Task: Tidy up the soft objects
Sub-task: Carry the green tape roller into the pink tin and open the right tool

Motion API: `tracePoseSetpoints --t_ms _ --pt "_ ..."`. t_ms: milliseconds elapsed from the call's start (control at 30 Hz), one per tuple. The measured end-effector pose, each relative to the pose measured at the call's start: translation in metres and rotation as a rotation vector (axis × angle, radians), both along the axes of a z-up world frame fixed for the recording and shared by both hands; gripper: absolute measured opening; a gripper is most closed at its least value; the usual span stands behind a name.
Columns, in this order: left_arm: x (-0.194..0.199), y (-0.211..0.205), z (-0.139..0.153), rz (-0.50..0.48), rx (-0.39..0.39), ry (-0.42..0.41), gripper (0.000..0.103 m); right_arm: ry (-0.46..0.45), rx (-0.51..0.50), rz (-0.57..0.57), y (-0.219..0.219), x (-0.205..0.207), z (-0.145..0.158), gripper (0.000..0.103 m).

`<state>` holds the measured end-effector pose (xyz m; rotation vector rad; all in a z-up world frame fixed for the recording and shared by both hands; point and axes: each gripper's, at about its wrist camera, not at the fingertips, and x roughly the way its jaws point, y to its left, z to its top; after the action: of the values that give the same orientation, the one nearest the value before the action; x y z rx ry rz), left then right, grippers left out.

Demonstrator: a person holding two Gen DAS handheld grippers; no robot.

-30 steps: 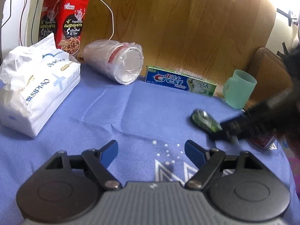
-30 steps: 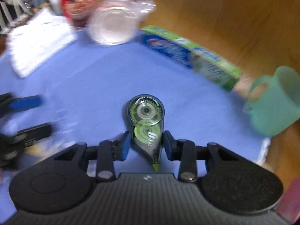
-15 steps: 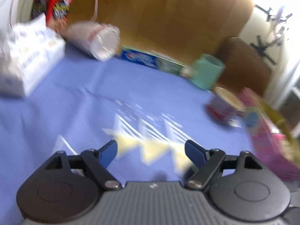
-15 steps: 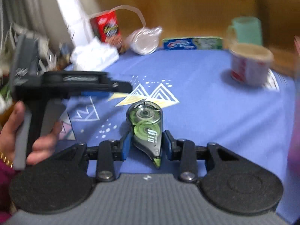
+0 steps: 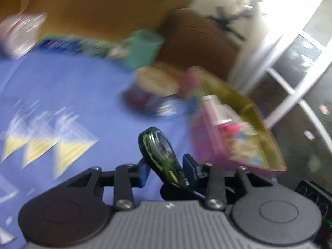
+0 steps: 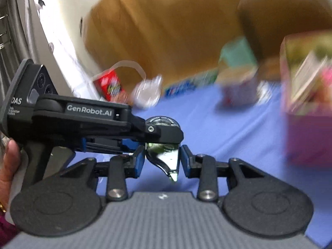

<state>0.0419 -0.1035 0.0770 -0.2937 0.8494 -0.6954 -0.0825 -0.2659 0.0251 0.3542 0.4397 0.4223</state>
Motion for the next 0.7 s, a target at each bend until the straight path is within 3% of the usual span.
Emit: tracePoseSetpoints --t_ms 133,233,333,400,433,467,533,633,700 --pt "0.003 -0.070 0.030 -0.123 0.000 -0.070 0.035 -0.116 -0.062 -0.135 -0.043 -0.016 0.025 0.040" --pt "0.005 -0.128 0.036 -0.194 0.050 -0.126 0.036 -0.139 -0.108 -0.250 -0.081 -0.018 0.030 0.040" --pt "0.012 -0.174 0.030 -0.212 0.089 -0.140 0.044 -0.111 -0.145 -0.366 -0.117 -0.006 0.026 0.040" --pt "0.016 -0.193 0.026 -0.173 0.132 -0.175 0.059 -0.084 -0.190 -0.462 -0.137 0.006 0.020 0.040" --pt "0.017 -0.199 0.025 -0.146 0.160 -0.198 0.075 -0.073 -0.205 -0.503 -0.143 0.012 0.017 0.042" --pt "0.016 -0.201 0.025 -0.113 0.193 -0.225 0.086 -0.064 -0.219 -0.544 -0.150 0.017 0.014 0.041" --pt "0.008 -0.195 0.027 -0.075 0.240 -0.291 0.091 -0.071 -0.232 -0.615 -0.161 0.016 0.009 0.052" --pt "-0.001 -0.185 0.030 -0.032 0.325 -0.375 0.101 -0.104 -0.172 -0.655 -0.168 0.000 0.008 0.052" --pt "-0.012 -0.172 0.030 -0.001 0.352 -0.423 0.103 -0.130 -0.117 -0.674 -0.165 -0.017 0.010 0.052"
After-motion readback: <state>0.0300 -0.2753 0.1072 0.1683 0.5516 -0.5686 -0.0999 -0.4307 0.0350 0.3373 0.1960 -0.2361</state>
